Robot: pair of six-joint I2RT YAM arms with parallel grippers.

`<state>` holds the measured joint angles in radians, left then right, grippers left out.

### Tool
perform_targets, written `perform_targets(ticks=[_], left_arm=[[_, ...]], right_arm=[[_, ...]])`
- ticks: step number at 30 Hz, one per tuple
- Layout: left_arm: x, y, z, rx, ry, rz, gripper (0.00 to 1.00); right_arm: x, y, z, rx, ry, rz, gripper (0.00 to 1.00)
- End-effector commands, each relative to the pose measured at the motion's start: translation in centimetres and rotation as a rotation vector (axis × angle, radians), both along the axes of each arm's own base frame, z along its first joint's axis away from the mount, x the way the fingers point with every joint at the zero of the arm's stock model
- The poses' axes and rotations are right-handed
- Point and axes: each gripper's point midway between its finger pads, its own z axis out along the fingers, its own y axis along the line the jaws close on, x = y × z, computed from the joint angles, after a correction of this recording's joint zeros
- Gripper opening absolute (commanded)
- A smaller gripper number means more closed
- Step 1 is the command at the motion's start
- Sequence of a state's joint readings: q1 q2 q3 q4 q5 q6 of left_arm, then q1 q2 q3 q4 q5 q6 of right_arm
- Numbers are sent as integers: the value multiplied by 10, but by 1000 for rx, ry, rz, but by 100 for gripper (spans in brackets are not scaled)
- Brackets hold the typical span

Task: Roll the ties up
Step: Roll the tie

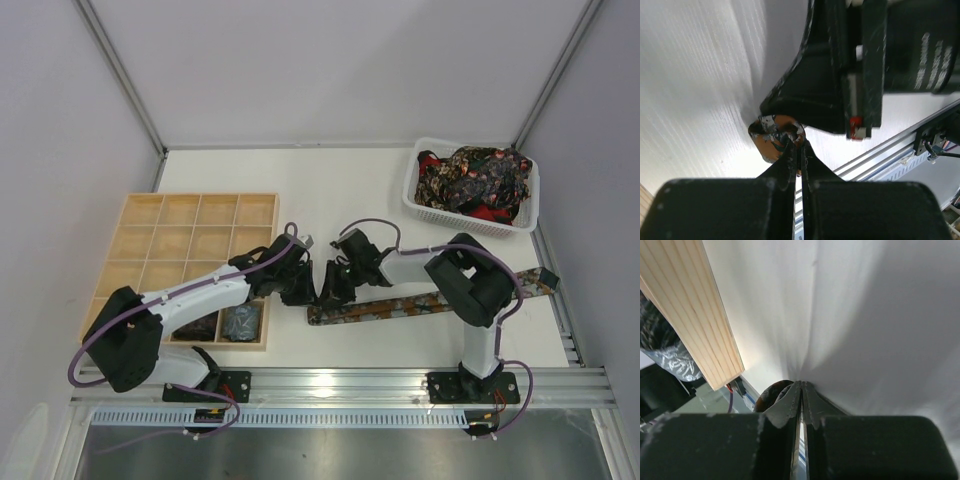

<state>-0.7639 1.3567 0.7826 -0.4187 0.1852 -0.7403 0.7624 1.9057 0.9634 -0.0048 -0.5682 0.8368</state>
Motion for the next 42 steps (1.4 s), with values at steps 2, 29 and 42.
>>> perform_targets(ticks=[2, 29, 42], left_arm=[[6, -4, 13, -34, -67, -9, 0], [-8, -15, 0, -61, 21, -84, 0], [-6, -35, -11, -61, 56, -135, 0]], right_arm=[[-13, 14, 18, 68, -19, 35, 8], [-21, -25, 28, 57, -66, -103, 8], [-29, -42, 7, 26, -8, -146, 6]])
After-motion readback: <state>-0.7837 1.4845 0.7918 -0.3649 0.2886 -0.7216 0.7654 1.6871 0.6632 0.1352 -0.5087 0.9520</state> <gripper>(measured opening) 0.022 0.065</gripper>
